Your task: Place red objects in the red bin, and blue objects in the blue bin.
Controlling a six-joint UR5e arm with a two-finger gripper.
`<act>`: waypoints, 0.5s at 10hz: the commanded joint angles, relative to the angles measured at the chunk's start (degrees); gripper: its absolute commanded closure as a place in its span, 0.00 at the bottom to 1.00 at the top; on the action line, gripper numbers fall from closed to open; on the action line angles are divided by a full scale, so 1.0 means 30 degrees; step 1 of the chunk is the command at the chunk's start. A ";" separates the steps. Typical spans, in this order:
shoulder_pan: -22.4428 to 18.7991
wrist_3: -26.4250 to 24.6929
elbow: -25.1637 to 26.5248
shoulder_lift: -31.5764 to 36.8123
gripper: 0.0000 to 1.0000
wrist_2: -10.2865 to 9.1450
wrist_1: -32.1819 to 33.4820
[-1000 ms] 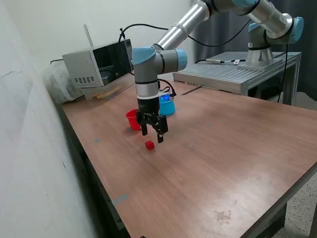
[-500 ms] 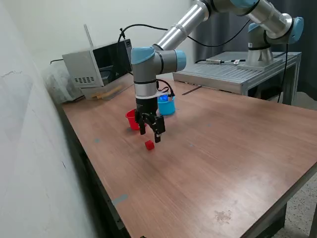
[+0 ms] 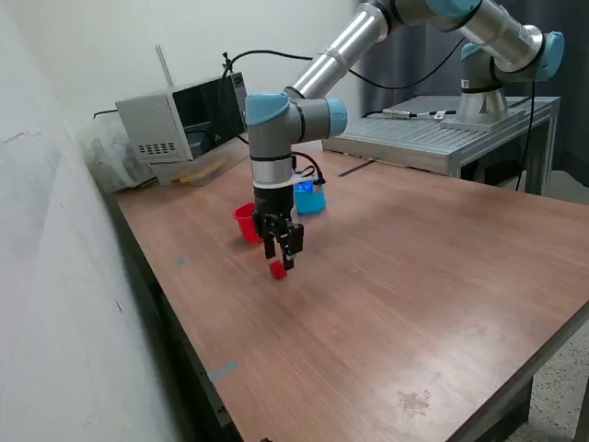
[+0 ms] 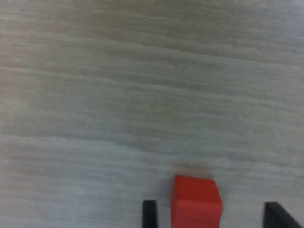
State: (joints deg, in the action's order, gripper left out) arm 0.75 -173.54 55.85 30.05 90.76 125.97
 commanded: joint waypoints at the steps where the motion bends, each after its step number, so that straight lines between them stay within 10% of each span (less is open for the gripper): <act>1: -0.0014 -0.0073 0.0106 -0.0025 1.00 -0.0020 0.0138; 5: 0.0015 -0.0073 0.0106 -0.0113 1.00 -0.0020 0.0167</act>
State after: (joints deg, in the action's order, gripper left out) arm 0.74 -173.75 56.12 29.85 90.70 126.45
